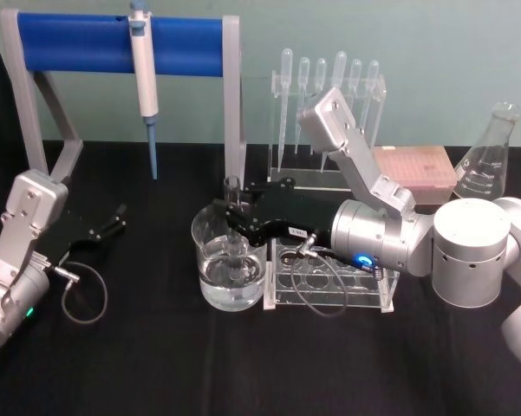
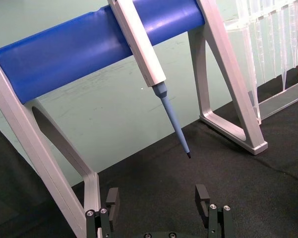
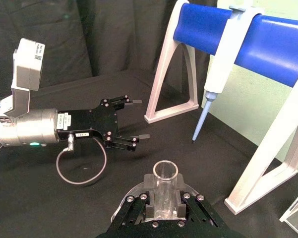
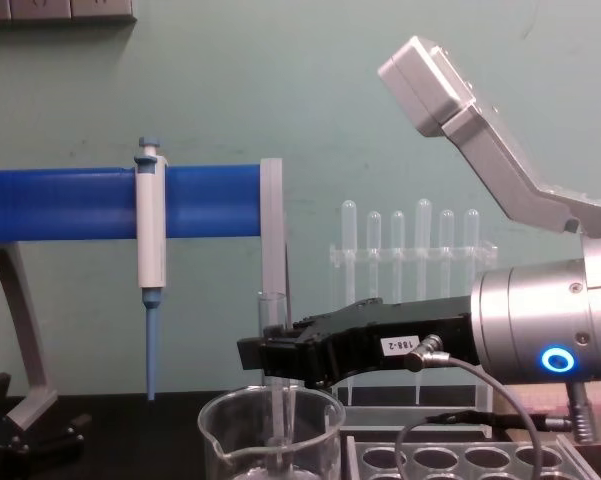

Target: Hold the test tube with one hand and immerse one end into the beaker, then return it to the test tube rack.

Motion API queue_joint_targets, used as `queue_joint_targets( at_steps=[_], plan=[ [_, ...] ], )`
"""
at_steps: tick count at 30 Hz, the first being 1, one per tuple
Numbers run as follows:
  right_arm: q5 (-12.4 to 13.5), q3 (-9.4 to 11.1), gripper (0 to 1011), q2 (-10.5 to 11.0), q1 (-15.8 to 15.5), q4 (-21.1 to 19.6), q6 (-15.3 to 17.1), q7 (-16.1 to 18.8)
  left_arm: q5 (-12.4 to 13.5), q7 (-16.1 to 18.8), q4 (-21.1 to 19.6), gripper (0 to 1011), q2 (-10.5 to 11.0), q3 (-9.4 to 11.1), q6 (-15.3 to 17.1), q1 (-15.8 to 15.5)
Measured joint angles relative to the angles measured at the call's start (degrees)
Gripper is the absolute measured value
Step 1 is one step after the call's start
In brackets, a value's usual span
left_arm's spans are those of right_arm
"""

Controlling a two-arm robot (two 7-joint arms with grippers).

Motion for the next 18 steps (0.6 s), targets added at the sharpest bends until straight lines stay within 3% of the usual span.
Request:
queue_joint_targets(
  at_steps=[18],
  plan=[
    [0.0,0.0,224,0.0,0.0,0.0,0.0,0.0,0.0,0.0,0.0,1000,0.0,0.0,0.0,0.0]
  ],
)
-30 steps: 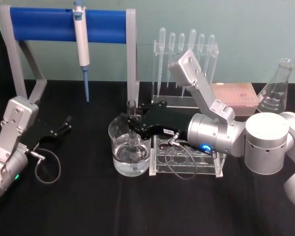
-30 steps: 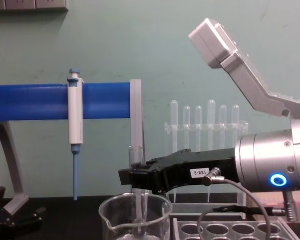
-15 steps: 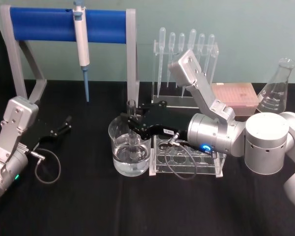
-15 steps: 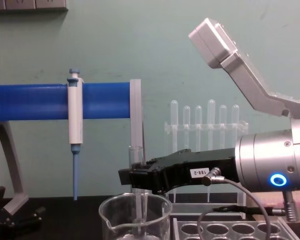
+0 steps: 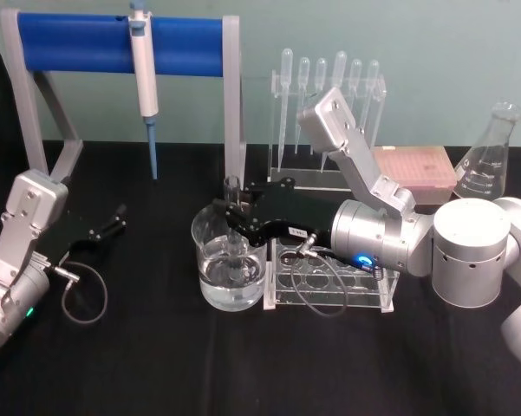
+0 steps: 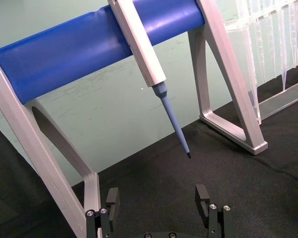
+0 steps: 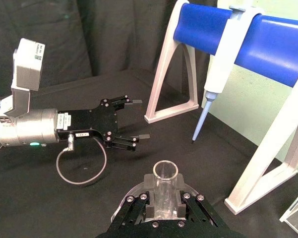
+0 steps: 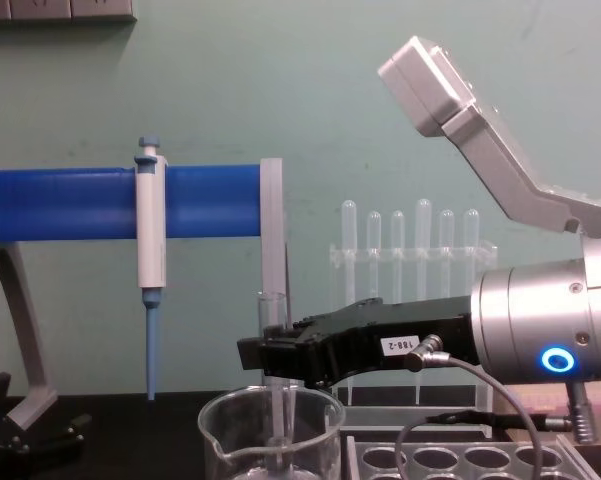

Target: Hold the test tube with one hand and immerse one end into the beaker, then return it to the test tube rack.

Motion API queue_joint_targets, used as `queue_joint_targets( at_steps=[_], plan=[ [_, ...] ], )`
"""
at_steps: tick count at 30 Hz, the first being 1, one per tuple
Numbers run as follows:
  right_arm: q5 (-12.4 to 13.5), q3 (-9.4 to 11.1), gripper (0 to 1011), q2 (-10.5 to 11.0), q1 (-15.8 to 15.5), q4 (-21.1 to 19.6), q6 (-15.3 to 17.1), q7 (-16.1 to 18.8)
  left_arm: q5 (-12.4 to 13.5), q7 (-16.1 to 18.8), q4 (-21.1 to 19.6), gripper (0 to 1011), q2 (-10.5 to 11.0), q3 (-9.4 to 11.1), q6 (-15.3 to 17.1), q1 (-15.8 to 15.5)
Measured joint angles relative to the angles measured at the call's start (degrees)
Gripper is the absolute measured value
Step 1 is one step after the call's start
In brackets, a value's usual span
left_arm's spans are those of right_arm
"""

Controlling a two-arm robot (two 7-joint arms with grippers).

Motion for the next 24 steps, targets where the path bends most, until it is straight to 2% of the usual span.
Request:
queue_joint_targets(
  at_steps=[24],
  plan=[
    [0.0,0.0,224,0.0,0.0,0.0,0.0,0.0,0.0,0.0,0.0,1000,0.0,0.0,0.0,0.0]
  ],
)
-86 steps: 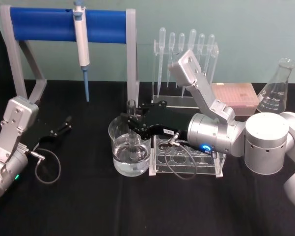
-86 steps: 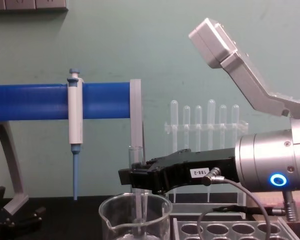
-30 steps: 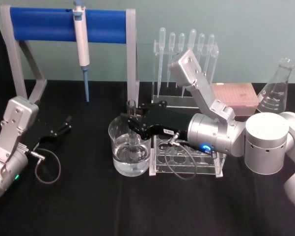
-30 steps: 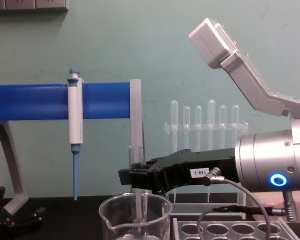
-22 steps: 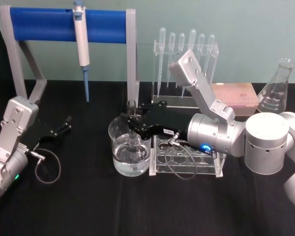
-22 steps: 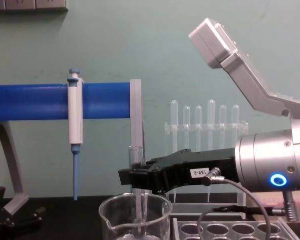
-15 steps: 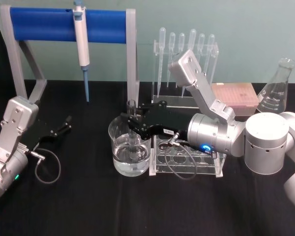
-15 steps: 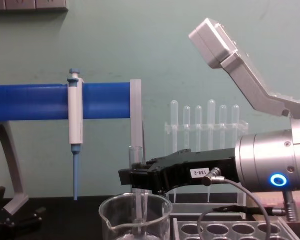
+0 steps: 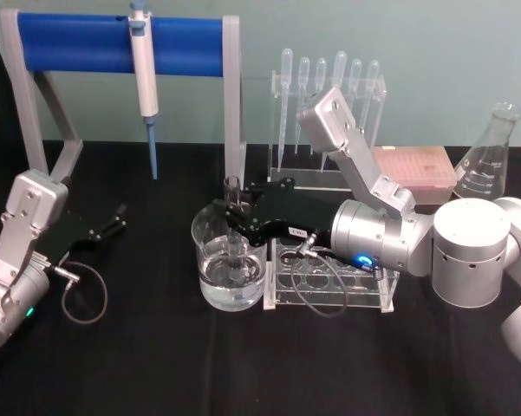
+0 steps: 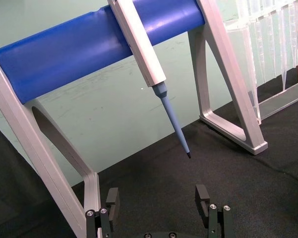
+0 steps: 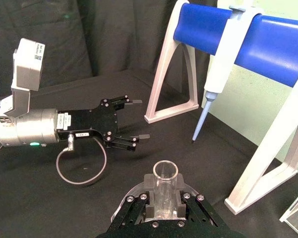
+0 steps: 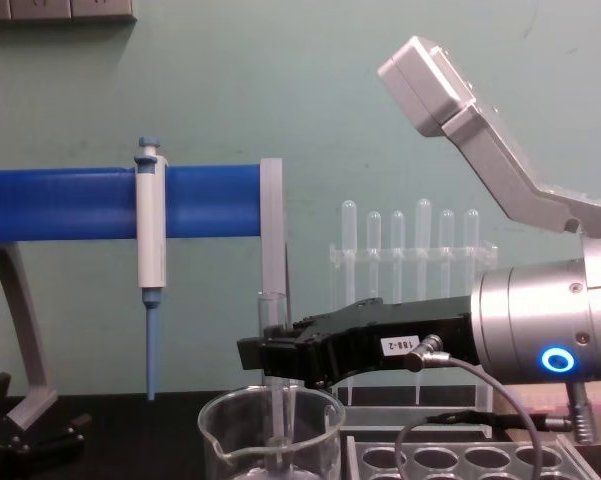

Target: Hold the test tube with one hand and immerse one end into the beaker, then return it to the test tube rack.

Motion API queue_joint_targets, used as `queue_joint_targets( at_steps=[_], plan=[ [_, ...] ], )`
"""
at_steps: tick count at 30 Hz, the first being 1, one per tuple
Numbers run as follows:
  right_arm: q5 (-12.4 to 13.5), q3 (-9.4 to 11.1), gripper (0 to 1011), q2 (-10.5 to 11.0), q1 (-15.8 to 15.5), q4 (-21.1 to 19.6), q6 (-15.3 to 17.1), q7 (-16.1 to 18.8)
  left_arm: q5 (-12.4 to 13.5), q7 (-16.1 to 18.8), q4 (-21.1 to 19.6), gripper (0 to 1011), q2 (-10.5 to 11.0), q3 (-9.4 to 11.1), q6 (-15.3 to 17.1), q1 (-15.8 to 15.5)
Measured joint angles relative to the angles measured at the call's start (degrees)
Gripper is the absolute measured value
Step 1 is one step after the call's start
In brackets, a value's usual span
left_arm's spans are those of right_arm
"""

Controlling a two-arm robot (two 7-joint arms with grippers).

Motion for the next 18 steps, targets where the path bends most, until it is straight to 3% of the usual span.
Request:
queue_joint_targets(
  at_steps=[18],
  plan=[
    [0.0,0.0,224,0.0,0.0,0.0,0.0,0.0,0.0,0.0,0.0,1000,0.0,0.0,0.0,0.0]
  ],
)
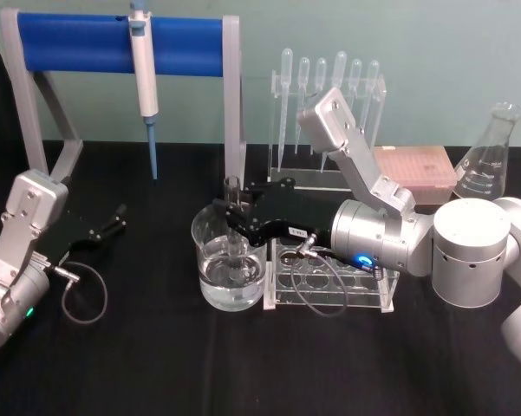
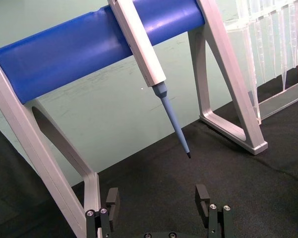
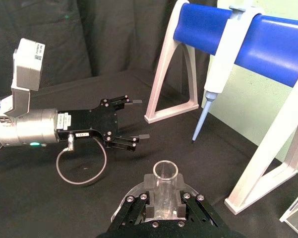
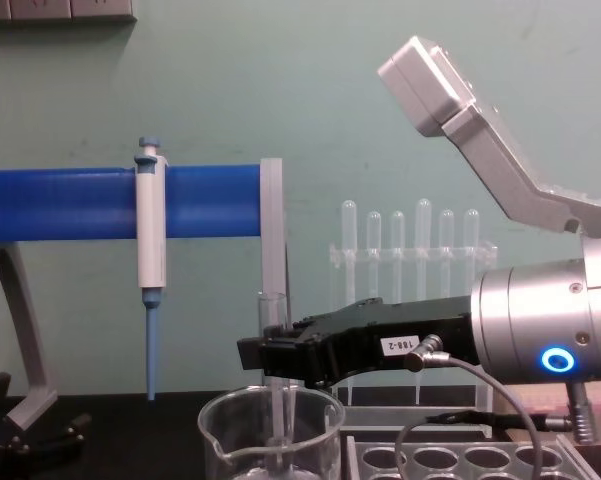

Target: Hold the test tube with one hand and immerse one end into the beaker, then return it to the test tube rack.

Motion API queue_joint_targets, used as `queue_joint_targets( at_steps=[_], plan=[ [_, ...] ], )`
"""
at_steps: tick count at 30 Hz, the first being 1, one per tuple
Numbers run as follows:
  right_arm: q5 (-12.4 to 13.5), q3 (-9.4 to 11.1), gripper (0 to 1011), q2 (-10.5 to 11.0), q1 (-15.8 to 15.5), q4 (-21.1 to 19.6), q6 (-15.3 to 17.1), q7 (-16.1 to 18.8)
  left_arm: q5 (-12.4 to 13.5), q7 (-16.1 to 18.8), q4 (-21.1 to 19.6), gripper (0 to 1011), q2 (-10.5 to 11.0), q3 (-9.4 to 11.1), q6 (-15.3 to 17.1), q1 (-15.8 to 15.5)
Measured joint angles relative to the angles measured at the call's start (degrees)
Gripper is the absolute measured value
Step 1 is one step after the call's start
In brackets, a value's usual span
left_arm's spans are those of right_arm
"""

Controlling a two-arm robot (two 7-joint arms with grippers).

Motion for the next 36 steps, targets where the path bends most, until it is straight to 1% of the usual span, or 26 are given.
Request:
queue_joint_targets(
  at_steps=[36],
  plan=[
    [0.0,0.0,225,0.0,0.0,0.0,0.0,0.0,0.0,0.0,0.0,1000,0.0,0.0,0.0,0.0]
  ],
)
